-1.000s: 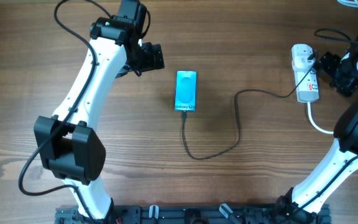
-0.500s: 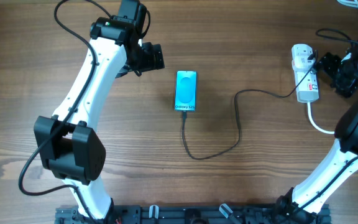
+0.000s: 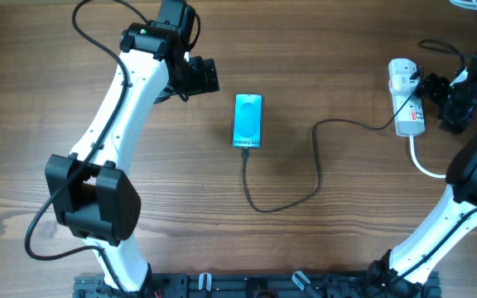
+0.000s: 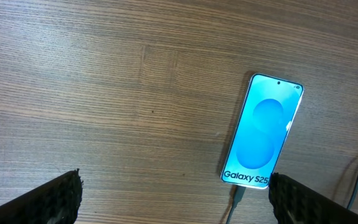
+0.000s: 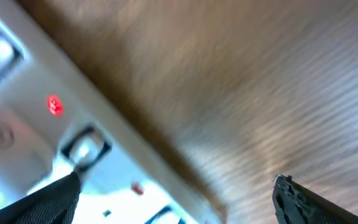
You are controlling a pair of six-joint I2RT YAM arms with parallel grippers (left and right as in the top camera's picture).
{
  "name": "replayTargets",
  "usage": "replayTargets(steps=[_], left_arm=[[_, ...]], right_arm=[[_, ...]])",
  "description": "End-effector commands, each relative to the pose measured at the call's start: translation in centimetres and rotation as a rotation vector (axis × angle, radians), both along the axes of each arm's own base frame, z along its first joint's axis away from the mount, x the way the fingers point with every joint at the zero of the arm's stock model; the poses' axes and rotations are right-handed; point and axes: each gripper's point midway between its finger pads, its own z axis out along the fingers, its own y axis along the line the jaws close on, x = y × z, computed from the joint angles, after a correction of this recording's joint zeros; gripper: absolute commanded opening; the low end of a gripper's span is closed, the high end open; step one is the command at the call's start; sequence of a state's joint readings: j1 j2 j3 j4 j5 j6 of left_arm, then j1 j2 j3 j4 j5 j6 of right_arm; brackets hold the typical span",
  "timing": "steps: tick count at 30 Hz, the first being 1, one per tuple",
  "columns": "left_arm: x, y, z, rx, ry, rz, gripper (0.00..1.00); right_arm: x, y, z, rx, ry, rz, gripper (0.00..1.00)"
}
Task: Plug charger to phone and switch on socket
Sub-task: 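Press down the power strip switch with the right gripper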
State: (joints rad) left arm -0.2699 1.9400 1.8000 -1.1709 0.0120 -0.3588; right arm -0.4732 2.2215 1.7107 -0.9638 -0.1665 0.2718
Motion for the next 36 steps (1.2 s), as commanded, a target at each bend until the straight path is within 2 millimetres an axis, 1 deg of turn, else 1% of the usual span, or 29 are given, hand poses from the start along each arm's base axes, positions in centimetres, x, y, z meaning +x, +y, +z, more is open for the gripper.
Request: replayTargets(steps=[1, 3, 5, 7, 10, 11, 13, 14, 17, 20, 23, 24, 26, 27, 28, 31, 32, 33, 36], left_arm=[[0.0, 0.1, -0.3, 0.011, 0.006, 0.016, 1.00], [0.0, 0.1, -0.3, 0.011, 0.006, 0.016, 1.00], [0.0, 0.1, -0.3, 0.011, 0.006, 0.016, 1.00], [0.0, 0.1, -0.3, 0.011, 0.006, 0.016, 1.00], [0.0, 0.1, -0.3, 0.011, 0.006, 0.016, 1.00], [0.0, 0.1, -0.3, 0.011, 0.006, 0.016, 1.00], [0.0, 0.1, -0.3, 0.011, 0.006, 0.016, 1.00], [0.0, 0.1, -0.3, 0.011, 0.006, 0.016, 1.00], [0.0, 0.2, -0.3, 0.011, 0.006, 0.017, 1.00], [0.0, 0.1, -0.3, 0.011, 0.006, 0.016, 1.00], [0.0, 0.1, -0.3, 0.011, 0.006, 0.016, 1.00], [0.0, 0.1, -0.3, 0.011, 0.006, 0.016, 1.00], [0.0, 0.1, -0.3, 0.011, 0.006, 0.016, 1.00], [0.0, 0.1, -0.3, 0.011, 0.006, 0.016, 1.00], [0.0, 0.1, -0.3, 0.011, 0.006, 0.017, 1.00], [0.0, 0.1, -0.3, 0.011, 0.006, 0.016, 1.00], [0.0, 0.1, -0.3, 0.011, 0.006, 0.016, 1.00], [0.0, 0.1, -0.3, 0.011, 0.006, 0.016, 1.00], [0.0, 0.1, -0.3, 0.011, 0.006, 0.016, 1.00]], right_arm=[[-1.8, 1.0, -0.2, 0.031, 0.081, -0.061, 1.00], [-2.6, 0.8, 1.6, -0.004, 0.092, -0.068, 1.00], [-3.8, 0.1, 3.6, -0.060, 0.115, -0.116, 1.00], [-5.2, -0.5, 6.4, -0.126, 0.129, -0.176, 1.00], [-6.6, 0.0, 10.9, -0.156, 0.082, -0.186, 1.00], [-7.3, 0.4, 12.9, -0.167, 0.054, -0.187, 1.00], [-8.3, 1.2, 15.4, -0.176, 0.018, -0.184, 1.00], [-9.2, 2.2, 17.1, -0.181, -0.003, -0.174, 1.00], [-10.1, 4.0, 20.1, -0.203, -0.065, -0.137, 1.00], [-11.0, 7.1, 23.7, -0.234, -0.169, -0.052, 1.00], [-12.5, 9.6, 26.0, -0.247, -0.232, 0.014, 1.00], [-13.3, 10.6, 26.9, -0.257, -0.255, 0.040, 1.00], [-14.9, 12.0, 28.1, -0.276, -0.306, 0.096, 1.00], [-16.6, 12.9, 28.4, -0.280, -0.344, 0.114, 1.00], [-17.5, 13.4, 28.4, -0.270, -0.367, 0.123, 1.00], [-20.6, 15.1, 27.7, -0.224, -0.443, 0.134, 1.00], [-21.5, 15.4, 27.4, -0.214, -0.452, 0.122, 1.00], [-23.1, 15.7, 27.0, -0.211, -0.450, 0.114, 1.00], [-25.6, 16.1, 26.7, -0.208, -0.441, 0.115, 1.00]])
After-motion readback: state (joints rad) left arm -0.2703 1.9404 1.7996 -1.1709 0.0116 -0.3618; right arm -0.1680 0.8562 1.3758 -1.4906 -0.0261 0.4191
